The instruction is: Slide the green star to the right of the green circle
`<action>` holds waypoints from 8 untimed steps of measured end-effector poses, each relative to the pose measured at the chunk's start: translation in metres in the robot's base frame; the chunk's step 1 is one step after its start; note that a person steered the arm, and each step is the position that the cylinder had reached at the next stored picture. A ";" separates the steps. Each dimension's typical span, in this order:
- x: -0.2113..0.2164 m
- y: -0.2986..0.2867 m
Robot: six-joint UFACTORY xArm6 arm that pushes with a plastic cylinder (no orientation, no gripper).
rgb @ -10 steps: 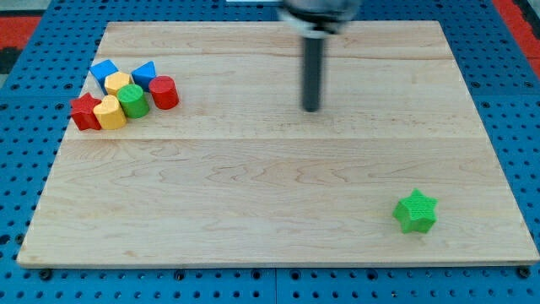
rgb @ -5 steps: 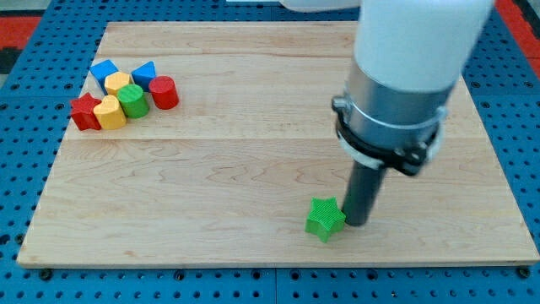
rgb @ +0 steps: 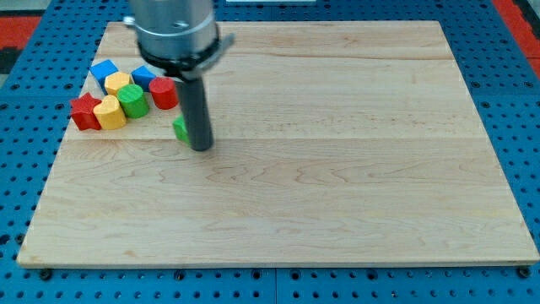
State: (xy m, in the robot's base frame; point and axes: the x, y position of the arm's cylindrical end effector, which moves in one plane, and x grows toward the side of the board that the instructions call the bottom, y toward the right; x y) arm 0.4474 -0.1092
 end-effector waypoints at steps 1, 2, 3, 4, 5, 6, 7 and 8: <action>-0.024 -0.011; -0.039 -0.011; -0.039 -0.011; -0.045 0.003; -0.067 0.012; -0.067 -0.017; -0.067 -0.037; -0.062 -0.032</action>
